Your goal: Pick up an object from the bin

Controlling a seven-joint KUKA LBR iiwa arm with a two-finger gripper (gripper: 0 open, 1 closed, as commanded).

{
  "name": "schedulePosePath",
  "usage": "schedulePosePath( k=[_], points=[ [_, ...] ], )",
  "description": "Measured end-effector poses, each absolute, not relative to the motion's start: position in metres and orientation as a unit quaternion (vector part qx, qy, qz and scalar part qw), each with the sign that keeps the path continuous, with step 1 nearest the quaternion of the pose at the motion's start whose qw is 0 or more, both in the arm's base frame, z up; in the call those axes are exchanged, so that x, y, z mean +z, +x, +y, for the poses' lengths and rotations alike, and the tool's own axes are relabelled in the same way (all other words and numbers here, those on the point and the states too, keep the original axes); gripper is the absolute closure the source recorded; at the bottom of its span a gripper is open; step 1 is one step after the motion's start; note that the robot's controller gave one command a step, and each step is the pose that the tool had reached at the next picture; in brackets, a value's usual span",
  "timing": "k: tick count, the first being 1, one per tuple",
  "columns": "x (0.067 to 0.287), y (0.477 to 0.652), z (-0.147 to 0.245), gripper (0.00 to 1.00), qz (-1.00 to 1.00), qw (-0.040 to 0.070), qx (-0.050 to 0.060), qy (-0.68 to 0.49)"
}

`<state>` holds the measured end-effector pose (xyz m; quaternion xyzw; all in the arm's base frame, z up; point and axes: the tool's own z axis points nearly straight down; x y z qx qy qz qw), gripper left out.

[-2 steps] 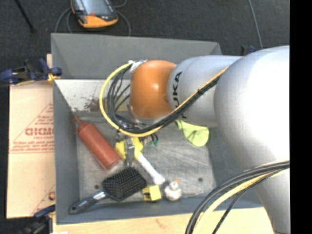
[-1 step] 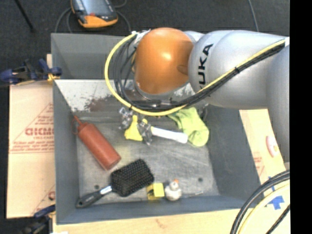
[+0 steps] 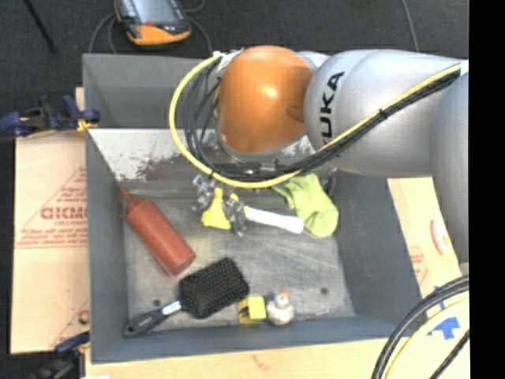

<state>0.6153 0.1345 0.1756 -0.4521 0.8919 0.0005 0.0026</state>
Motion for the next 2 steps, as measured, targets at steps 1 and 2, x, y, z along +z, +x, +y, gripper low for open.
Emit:
schedulePosePath(
  k=[1,2],
  points=[
    [0.228,0.622,0.133,1.00,0.891,0.000,0.001,-0.453],
    [0.211,0.622,0.122,1.00,0.892,0.009,-0.002,-0.453]
  ],
)
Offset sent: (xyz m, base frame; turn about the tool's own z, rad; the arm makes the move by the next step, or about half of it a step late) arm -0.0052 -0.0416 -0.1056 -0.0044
